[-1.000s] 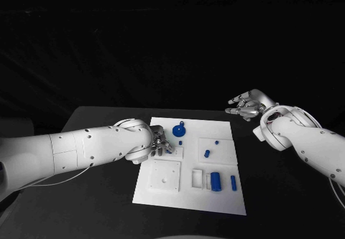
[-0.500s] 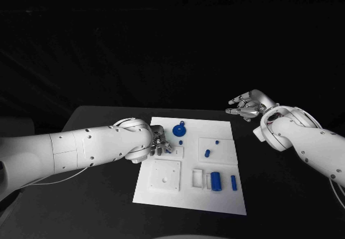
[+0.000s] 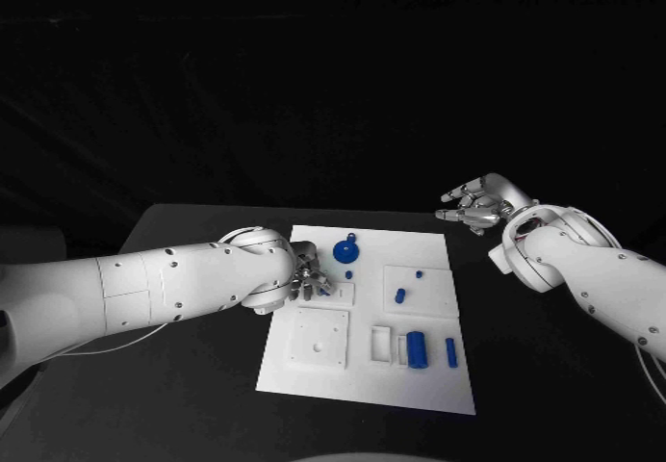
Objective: Assemble the parts on the task board
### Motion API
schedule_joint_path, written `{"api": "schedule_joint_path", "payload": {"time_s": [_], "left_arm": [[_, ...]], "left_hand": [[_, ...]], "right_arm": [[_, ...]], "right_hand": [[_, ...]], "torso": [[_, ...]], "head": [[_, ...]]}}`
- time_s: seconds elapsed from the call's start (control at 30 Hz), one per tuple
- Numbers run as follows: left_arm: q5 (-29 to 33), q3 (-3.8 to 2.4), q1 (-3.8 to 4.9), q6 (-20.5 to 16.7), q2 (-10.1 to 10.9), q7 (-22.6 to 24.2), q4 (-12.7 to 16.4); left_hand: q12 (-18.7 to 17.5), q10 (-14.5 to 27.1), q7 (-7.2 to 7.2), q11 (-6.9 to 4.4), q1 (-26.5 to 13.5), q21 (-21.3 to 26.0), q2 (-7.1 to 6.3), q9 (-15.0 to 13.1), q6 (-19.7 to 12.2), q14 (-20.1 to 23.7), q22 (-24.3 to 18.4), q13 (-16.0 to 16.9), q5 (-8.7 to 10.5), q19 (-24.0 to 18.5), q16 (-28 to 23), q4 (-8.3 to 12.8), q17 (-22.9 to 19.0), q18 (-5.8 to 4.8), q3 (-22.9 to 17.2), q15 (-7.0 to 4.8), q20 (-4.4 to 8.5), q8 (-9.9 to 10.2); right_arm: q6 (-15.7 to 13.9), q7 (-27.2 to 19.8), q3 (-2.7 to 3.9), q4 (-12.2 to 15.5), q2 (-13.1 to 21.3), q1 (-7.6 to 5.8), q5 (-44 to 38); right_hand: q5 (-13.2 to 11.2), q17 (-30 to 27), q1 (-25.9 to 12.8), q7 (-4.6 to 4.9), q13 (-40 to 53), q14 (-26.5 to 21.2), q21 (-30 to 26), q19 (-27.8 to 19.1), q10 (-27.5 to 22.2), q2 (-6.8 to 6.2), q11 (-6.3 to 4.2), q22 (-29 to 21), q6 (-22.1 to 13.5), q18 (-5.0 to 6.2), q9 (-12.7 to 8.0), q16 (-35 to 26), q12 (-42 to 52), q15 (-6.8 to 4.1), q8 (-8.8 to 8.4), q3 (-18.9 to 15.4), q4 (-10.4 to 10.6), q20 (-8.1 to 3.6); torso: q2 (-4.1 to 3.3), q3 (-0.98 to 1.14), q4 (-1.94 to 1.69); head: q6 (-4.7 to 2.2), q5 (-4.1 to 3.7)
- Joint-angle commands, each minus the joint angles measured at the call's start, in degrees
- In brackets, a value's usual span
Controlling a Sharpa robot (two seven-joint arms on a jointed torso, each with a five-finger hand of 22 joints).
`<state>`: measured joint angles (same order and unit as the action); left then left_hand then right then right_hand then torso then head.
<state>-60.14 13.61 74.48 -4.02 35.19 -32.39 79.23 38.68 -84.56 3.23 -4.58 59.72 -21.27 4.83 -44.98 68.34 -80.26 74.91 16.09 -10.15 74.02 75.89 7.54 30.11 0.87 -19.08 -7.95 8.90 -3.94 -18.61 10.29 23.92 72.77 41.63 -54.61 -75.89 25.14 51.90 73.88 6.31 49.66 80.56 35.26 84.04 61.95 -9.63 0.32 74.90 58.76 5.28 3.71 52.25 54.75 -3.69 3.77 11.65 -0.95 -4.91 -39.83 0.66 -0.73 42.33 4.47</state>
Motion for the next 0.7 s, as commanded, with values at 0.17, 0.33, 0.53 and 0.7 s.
{"api": "schedule_joint_path", "payload": {"time_s": [0.17,0.33,0.53,0.7], "left_arm": [[-0.2,0.23,-0.25,2.8,-0.3,-1.0,-0.2],[0.0,0.23,-0.26,2.9,-0.6,-0.9,-0.3],[0.0,0.23,-0.26,3.0,-0.9,-0.9,-0.4],[0.1,0.23,-0.26,3.2,-1.1,-0.9,-0.5]], "left_hand": [[0.0,-2.3,-7.13,-0.84,-0.1,-0.3,1.01,-18.0,13.8,0.0,1.0,0.1,0.39,0.0,0.1,-0.1,0.2,-0.85,-0.2,-0.38,-0.18,-0.2],[0.3,-2.2,-7.17,-0.86,-0.5,-0.3,1.35,-18.1,13.9,0.0,1.0,0.2,1.78,0.0,0.3,-0.9,0.5,-0.85,0.4,-0.37,-0.23,-0.3],[0.3,-2.2,-7.17,-0.86,-0.5,-0.3,1.55,-18.1,13.9,0.0,1.0,0.2,2.16,0.0,0.3,-1.3,0.5,-0.85,0.5,-0.39,-0.23,-0.2],[0.3,-2.2,-7.20,-0.87,-0.6,-0.3,1.50,-18.2,13.9,0.0,1.0,0.3,2.38,0.0,0.4,-1.5,0.6,-0.85,0.7,-0.39,-0.23,-0.3]], "right_arm": [[0.7,-0.5,0.03,0.0,-0.1,0.08,0.0],[0.7,-0.6,0.03,-0.1,-0.1,0.09,0.0],[0.7,-0.5,0.02,-0.1,-0.1,0.10,0.0],[0.7,-0.5,0.02,-0.1,-0.1,0.11,0.0]], "right_hand": [[0.2,0.0,-0.4,0.04,-0.1,-0.1,-0.2,2.4,-0.1,-0.03,-0.08,4.1,0.3,0.82,-0.1,-0.1,0.2,-0.16,-0.21,0.2,0.1,0.01],[0.4,0.0,-0.4,0.02,-0.1,-0.1,-0.3,2.4,-0.1,-0.07,-0.09,4.0,0.3,0.82,-0.1,-0.2,0.2,-0.16,-0.21,0.2,0.2,0.01],[0.9,0.0,-0.4,0.04,-0.1,-0.1,-0.3,2.4,-0.1,-0.13,-0.09,4.1,0.3,0.82,-0.1,-0.2,0.2,-0.17,-0.21,0.3,0.2,0.00],[1.0,-0.1,-0.5,0.03,-0.1,-0.1,-0.3,2.4,-0.1,-0.14,-0.09,4.0,0.3,0.82,-0.1,-0.2,0.2,-0.17,-0.22,0.4,0.2,0.00]], "torso": [[0.01,0.05,0.03],[-0.02,0.06,0.04],[-0.03,0.06,0.01],[-0.02,0.04,0.02]], "head": [[0.03,-0.01],[-0.03,-0.01],[0.01,-0.04],[-0.05,-0.06]]}}
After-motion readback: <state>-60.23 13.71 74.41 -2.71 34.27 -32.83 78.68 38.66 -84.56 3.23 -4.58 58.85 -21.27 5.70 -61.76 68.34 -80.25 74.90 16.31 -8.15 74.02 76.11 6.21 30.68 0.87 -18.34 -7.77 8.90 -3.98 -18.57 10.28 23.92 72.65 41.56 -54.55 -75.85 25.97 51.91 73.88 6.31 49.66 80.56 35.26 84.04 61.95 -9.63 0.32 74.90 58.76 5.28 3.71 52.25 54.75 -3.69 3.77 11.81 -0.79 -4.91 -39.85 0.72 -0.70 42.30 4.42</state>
